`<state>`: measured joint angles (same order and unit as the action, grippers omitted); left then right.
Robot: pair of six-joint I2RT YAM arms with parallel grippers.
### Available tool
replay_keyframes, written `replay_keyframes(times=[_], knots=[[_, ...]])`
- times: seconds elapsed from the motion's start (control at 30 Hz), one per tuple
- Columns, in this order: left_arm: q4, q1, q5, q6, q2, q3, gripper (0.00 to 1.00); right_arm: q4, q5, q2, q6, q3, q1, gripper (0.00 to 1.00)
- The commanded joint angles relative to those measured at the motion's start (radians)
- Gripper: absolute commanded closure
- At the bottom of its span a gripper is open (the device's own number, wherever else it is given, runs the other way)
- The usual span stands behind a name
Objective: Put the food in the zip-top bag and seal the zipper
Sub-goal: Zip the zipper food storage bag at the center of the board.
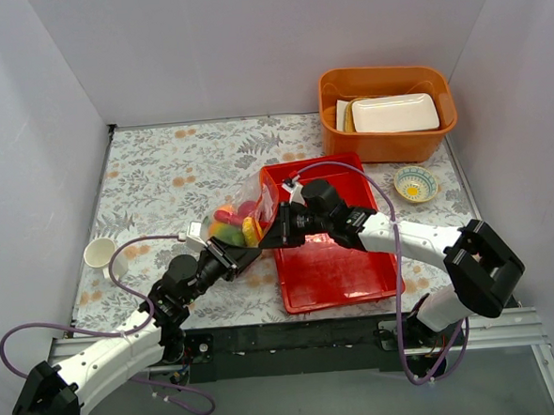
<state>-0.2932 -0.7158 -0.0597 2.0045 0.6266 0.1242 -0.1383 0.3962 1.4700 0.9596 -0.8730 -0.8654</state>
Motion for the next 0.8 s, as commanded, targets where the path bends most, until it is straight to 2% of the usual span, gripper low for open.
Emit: replay_keyframes(times=[0.0, 0.4, 0.77], knots=[[-0.023, -0.004, 0.044, -0.019, 0.001, 0.003, 0.86, -0.113, 0.075, 0.001, 0.062, 0.005, -0.014, 0.91], [0.028, -0.004, 0.078, -0.006, -0.024, 0.006, 1.0, -0.123, 0.082, 0.015, 0.073, 0.0, -0.014, 0.91], [0.15, -0.002, 0.115, -0.026, -0.051, 0.045, 1.0, -0.09, 0.047, -0.007, 0.045, -0.004, -0.014, 0.91]])
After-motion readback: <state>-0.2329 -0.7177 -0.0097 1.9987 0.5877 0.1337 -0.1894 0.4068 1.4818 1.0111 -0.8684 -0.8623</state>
